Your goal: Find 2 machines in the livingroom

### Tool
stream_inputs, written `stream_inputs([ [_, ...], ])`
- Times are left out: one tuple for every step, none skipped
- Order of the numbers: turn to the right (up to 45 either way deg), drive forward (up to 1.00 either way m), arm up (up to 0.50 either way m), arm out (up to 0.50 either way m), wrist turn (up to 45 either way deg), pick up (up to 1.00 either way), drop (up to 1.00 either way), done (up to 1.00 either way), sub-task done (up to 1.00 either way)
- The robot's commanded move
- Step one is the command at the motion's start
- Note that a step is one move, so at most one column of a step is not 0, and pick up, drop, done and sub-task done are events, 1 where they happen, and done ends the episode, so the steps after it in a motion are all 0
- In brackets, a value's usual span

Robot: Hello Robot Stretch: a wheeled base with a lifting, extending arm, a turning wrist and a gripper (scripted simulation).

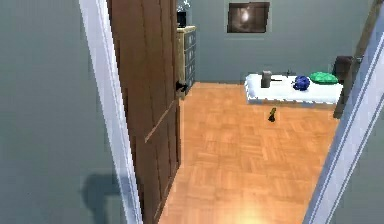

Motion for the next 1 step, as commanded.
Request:
stream_inputs([
  [15.0, 0.00, 0.00, 0.00, 0.0, 0.00, 0.00, 0.00, 0.00],
])
